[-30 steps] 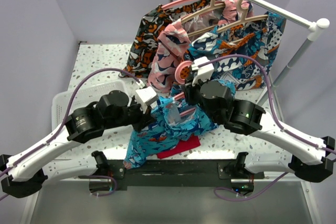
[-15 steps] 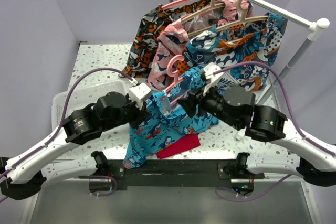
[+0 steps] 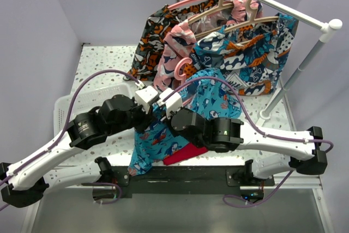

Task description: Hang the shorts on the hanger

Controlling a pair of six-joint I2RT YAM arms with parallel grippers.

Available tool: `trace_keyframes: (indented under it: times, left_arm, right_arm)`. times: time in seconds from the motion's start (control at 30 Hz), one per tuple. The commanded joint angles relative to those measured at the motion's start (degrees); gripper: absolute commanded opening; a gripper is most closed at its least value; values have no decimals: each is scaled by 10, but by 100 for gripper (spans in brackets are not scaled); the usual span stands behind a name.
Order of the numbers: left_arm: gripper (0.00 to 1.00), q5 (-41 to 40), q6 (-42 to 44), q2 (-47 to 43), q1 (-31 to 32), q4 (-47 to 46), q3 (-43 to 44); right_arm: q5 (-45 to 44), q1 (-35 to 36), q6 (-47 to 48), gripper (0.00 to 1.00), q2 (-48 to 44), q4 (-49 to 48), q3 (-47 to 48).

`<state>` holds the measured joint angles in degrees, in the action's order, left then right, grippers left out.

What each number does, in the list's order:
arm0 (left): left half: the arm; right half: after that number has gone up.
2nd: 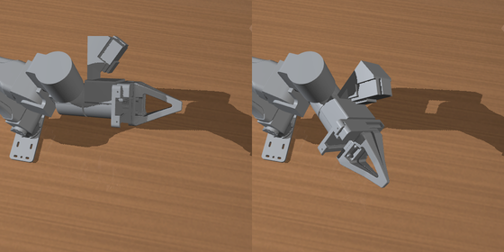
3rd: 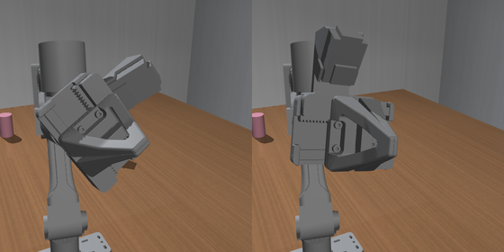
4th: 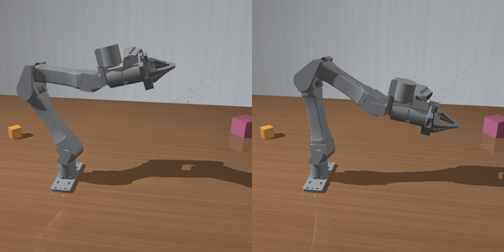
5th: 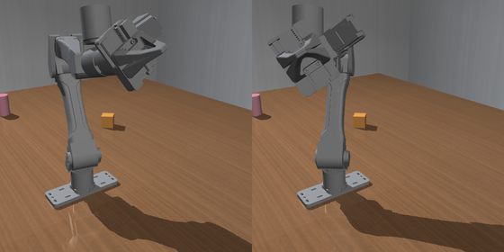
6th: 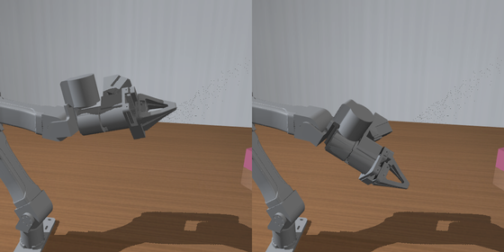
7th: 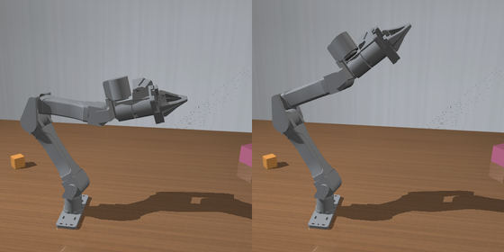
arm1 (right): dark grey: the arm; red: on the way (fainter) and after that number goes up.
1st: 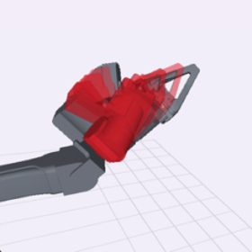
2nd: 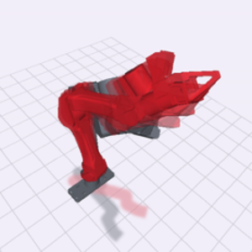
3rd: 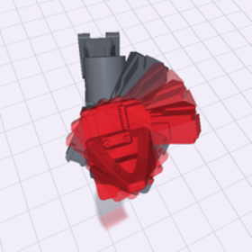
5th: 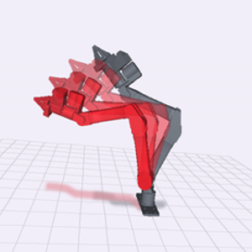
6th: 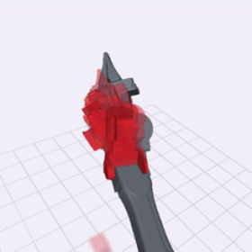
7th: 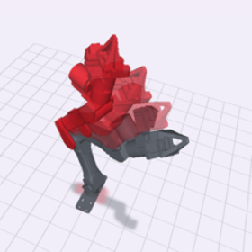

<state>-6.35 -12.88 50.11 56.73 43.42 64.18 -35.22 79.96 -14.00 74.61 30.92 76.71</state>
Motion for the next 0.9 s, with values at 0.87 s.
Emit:
trace_keyframes:
  times: [0.87]
  left_arm:
    - [0,38,81,-78,-1,-17,30]
  right_arm:
    - [198,-18,-20,0,-72,1,48]
